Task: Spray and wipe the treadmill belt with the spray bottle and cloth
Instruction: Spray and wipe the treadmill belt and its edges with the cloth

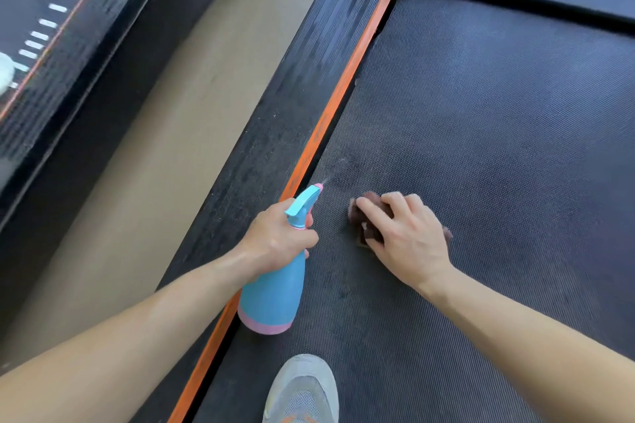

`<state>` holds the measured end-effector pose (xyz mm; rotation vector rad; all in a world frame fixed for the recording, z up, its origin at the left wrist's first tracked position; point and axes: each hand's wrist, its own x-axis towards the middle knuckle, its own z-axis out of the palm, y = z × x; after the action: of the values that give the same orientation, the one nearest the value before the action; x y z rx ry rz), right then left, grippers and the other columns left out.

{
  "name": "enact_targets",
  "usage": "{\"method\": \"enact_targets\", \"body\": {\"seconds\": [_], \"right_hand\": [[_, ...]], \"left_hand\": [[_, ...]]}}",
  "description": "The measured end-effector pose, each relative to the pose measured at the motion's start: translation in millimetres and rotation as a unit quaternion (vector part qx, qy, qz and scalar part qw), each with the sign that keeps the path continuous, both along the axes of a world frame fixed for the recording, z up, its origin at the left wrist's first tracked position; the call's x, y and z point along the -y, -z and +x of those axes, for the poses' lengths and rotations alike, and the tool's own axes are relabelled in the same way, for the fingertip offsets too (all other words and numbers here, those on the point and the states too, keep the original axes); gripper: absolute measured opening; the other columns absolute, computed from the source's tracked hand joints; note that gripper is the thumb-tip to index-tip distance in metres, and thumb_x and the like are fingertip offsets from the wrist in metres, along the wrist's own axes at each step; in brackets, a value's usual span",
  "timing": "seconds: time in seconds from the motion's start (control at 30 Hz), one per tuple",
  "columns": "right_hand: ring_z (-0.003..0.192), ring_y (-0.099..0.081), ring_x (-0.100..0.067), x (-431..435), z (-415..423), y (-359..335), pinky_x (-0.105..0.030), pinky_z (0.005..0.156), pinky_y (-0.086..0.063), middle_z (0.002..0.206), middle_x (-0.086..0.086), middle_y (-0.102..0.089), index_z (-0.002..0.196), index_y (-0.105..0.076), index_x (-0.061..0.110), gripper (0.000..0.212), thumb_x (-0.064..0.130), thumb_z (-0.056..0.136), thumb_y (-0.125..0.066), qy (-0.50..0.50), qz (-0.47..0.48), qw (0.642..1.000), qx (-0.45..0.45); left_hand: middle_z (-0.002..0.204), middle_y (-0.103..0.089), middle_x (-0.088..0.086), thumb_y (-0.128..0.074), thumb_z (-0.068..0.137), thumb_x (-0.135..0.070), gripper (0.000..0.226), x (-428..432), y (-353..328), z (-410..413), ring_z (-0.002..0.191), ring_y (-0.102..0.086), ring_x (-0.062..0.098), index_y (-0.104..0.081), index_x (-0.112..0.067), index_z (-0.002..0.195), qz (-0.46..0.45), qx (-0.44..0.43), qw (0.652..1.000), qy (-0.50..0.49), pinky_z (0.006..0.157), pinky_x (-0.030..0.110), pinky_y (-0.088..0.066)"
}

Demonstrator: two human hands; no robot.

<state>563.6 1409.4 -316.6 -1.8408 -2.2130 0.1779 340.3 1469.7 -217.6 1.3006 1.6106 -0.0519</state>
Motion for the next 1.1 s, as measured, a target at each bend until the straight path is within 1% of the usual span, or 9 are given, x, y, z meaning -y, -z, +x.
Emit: {"method": "enact_targets", "body": {"seconds": [0.07,0.2,0.37,0.47,0.6,0.67,0.83,0.97,1.1], "right_hand": [[0.088,-0.049,-0.033,-15,5,-3,-0.044,0.069,-0.050,0.109,-0.010,-0.054,0.128,-0.062,0.026,0.046,0.035,0.084,-0.071,0.046,0.009,0.999,-0.012],[0.095,-0.051,-0.037,-79,18,-9,-0.047,0.073,-0.050,0.113,-0.014,-0.054,0.127,-0.059,0.026,0.039,0.037,0.089,-0.061,0.160,0.036,0.986,-0.041],[0.113,-0.046,-0.039,-166,17,-12,-0.051,0.087,-0.049,0.126,-0.014,-0.049,0.129,-0.056,0.025,0.035,0.039,0.097,-0.055,0.201,-0.033,0.978,-0.047],[0.101,-0.048,-0.039,-147,0,-9,-0.050,0.078,-0.051,0.117,-0.015,-0.052,0.124,-0.059,0.023,0.036,0.037,0.091,-0.055,0.153,-0.006,0.988,-0.026],[0.089,-0.048,-0.034,-56,-23,2,-0.047,0.070,-0.049,0.112,-0.013,-0.055,0.130,-0.059,0.019,0.054,0.038,0.080,-0.070,-0.096,0.014,0.995,0.013],[0.088,-0.051,-0.035,-51,-18,6,-0.046,0.067,-0.048,0.111,-0.012,-0.056,0.130,-0.059,0.018,0.062,0.038,0.074,-0.077,-0.137,0.011,0.990,0.037],[0.090,-0.052,-0.037,-140,-13,6,-0.045,0.066,-0.048,0.105,-0.014,-0.057,0.116,-0.063,0.019,0.035,0.030,0.083,-0.068,0.014,0.053,0.997,0.051],[0.097,-0.052,-0.041,-189,-17,-1,-0.050,0.072,-0.051,0.112,-0.016,-0.056,0.117,-0.062,0.018,0.030,0.031,0.090,-0.063,0.164,0.013,0.986,0.024],[0.091,-0.051,-0.038,-142,-35,1,-0.047,0.067,-0.051,0.108,-0.015,-0.056,0.119,-0.063,0.017,0.039,0.029,0.082,-0.066,0.084,0.014,0.996,-0.008]], "left_hand": [[0.088,-0.071,-0.002,-0.069,0.072,-0.020,0.026,-3,-1,-1,0.074,-0.078,0.018,-0.068,-0.021,0.098,-0.010,0.026,0.999,-0.027,0.090,0.048,-0.064],[0.101,-0.069,-0.004,-0.062,0.067,-0.019,0.055,-9,-1,3,0.073,-0.068,0.015,-0.070,-0.047,0.114,-0.009,0.101,0.993,-0.060,0.084,0.045,-0.066],[0.107,-0.067,-0.004,-0.063,0.087,-0.001,0.069,-20,2,7,0.075,-0.067,0.017,-0.060,-0.062,0.119,0.003,0.139,0.988,-0.063,0.067,0.019,-0.057],[0.106,-0.067,-0.004,-0.064,0.082,-0.003,0.068,-30,3,7,0.077,-0.067,0.020,-0.063,-0.055,0.126,0.011,0.151,0.984,-0.090,0.066,0.020,-0.058],[0.106,-0.070,0.001,-0.065,0.074,-0.008,0.054,-42,3,7,0.075,-0.066,0.023,-0.069,-0.042,0.115,0.016,0.154,0.982,-0.111,0.061,0.016,-0.055],[0.111,-0.072,0.007,-0.065,0.081,-0.001,0.039,-45,4,7,0.076,-0.068,0.026,-0.071,-0.027,0.109,0.014,0.142,0.983,-0.115,0.058,0.015,-0.053],[0.098,-0.067,-0.007,-0.065,0.078,-0.003,0.056,-47,9,9,0.079,-0.064,0.015,-0.070,-0.028,0.127,0.010,0.156,0.979,-0.132,0.068,0.029,-0.065],[0.099,-0.068,-0.008,-0.064,0.075,-0.008,0.053,-47,9,5,0.077,-0.066,0.017,-0.072,-0.033,0.121,0.006,0.158,0.980,-0.123,0.070,0.028,-0.064],[0.109,-0.072,0.001,-0.062,0.064,-0.018,0.046,-52,9,0,0.068,-0.068,0.018,-0.072,-0.023,0.108,0.009,0.136,0.984,-0.119,0.079,0.042,-0.067]]}}
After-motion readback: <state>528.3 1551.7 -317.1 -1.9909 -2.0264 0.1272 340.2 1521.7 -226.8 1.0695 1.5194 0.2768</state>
